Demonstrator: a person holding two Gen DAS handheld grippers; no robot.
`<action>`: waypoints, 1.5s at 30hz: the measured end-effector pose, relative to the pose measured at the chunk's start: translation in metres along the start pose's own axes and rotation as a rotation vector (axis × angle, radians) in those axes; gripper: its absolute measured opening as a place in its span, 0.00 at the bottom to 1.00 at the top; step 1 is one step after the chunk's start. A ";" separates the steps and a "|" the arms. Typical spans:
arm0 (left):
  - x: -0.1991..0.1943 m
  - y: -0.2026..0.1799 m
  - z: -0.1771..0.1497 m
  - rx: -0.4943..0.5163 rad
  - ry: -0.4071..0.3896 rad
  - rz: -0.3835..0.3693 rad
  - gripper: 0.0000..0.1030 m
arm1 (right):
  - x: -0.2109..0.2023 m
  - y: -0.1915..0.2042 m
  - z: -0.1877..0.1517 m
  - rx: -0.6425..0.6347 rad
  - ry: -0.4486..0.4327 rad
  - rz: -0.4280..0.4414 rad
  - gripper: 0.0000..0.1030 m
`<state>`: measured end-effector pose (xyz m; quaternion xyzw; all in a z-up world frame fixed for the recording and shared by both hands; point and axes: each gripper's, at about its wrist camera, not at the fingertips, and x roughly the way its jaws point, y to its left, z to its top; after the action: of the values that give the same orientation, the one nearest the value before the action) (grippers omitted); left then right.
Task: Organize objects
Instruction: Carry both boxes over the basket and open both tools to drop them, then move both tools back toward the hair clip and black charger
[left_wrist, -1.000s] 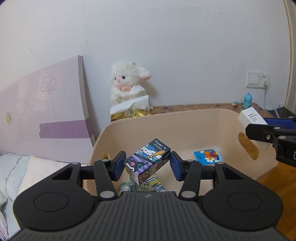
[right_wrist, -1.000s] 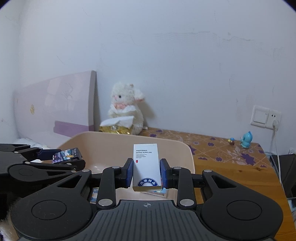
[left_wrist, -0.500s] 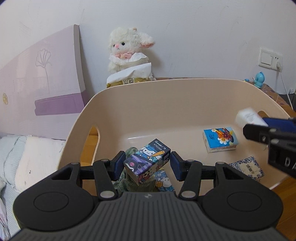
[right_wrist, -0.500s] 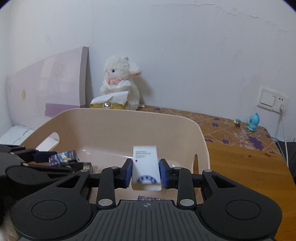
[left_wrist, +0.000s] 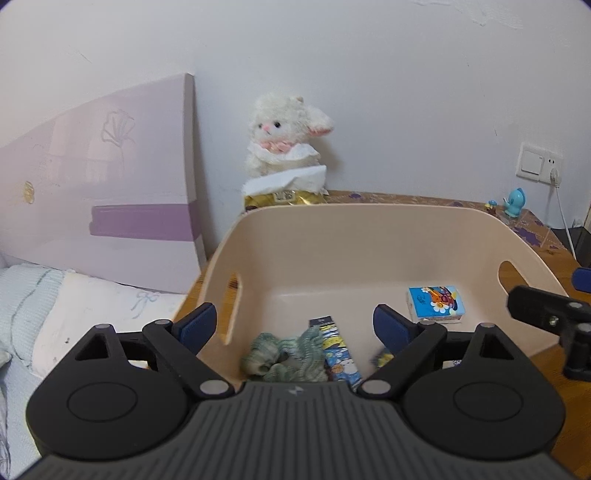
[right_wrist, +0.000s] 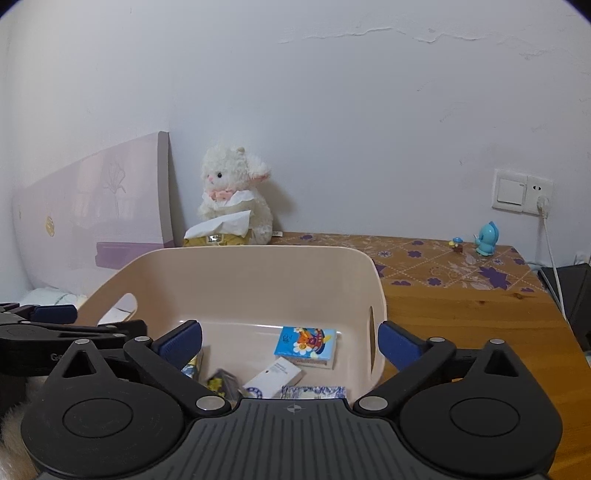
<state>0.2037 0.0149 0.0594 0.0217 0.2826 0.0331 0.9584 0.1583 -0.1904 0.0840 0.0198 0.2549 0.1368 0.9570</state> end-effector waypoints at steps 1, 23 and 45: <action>-0.004 0.002 -0.001 0.000 -0.004 0.006 0.90 | -0.003 0.000 -0.001 0.002 0.003 0.002 1.00; -0.066 0.033 -0.063 -0.035 0.054 0.034 0.95 | -0.029 0.005 -0.086 0.001 0.205 0.028 1.00; -0.036 0.052 -0.119 -0.074 0.221 0.052 0.95 | 0.008 0.050 -0.119 -0.050 0.344 0.066 1.00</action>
<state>0.1059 0.0669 -0.0181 -0.0100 0.3845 0.0704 0.9204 0.0931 -0.1438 -0.0178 -0.0193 0.4107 0.1759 0.8944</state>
